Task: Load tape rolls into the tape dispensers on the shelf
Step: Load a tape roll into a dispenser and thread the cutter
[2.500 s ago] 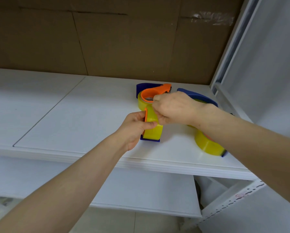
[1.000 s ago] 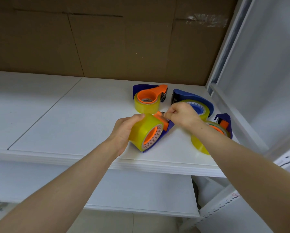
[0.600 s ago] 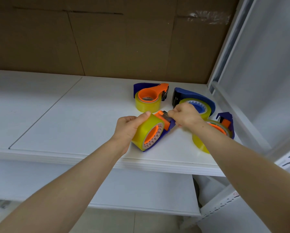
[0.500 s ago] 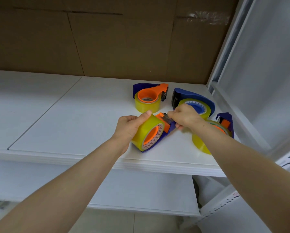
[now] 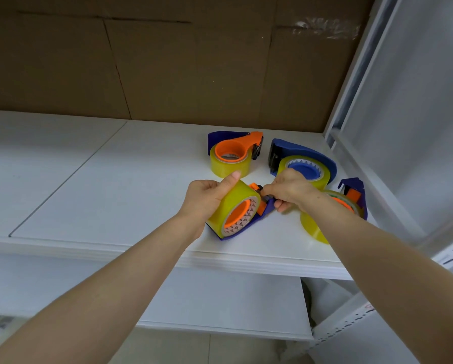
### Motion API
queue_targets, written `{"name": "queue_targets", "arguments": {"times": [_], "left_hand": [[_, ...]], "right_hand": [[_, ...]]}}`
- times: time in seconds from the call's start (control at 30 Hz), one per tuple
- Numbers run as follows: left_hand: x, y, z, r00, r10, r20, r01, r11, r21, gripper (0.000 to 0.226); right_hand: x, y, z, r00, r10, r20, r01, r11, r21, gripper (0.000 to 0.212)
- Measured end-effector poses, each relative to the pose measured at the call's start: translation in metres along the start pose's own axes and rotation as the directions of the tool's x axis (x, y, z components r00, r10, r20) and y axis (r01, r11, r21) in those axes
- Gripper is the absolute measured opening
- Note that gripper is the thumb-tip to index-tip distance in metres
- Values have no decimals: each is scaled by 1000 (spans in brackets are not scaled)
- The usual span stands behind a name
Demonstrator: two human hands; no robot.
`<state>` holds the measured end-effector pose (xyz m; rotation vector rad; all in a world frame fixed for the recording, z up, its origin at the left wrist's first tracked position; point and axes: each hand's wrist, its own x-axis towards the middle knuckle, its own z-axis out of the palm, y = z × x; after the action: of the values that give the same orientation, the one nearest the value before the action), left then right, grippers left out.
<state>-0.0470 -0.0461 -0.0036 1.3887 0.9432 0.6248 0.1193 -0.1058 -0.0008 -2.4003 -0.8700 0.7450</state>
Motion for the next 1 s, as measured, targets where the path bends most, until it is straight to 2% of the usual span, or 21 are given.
{"name": "queue_targets", "arguments": {"times": [0.23, 0.37, 0.57, 0.7, 0.9, 1.0], "left_hand": [[7, 2, -8, 990, -83, 111, 79, 996, 39, 12], [5, 3, -10, 983, -116, 139, 115, 993, 13, 38], [8, 1, -10, 985, -84, 150, 85, 996, -2, 17], [7, 2, -8, 989, -72, 126, 71, 997, 9, 17], [7, 2, -5, 993, -67, 100, 64, 998, 29, 27], [6, 1, -11, 978, -125, 166, 128, 992, -7, 51]], "right_hand": [[3, -2, 1, 1000, -27, -4, 27, 987, -158, 24], [9, -1, 5, 997, -70, -43, 60, 979, -194, 27], [8, 4, 6, 989, -122, -83, 101, 971, -218, 38], [4, 3, 6, 989, -121, -80, 99, 967, -236, 37], [4, 5, 5, 989, -131, -76, 118, 981, -157, 37], [6, 5, 1, 990, -131, -45, 128, 990, -53, 40]]}}
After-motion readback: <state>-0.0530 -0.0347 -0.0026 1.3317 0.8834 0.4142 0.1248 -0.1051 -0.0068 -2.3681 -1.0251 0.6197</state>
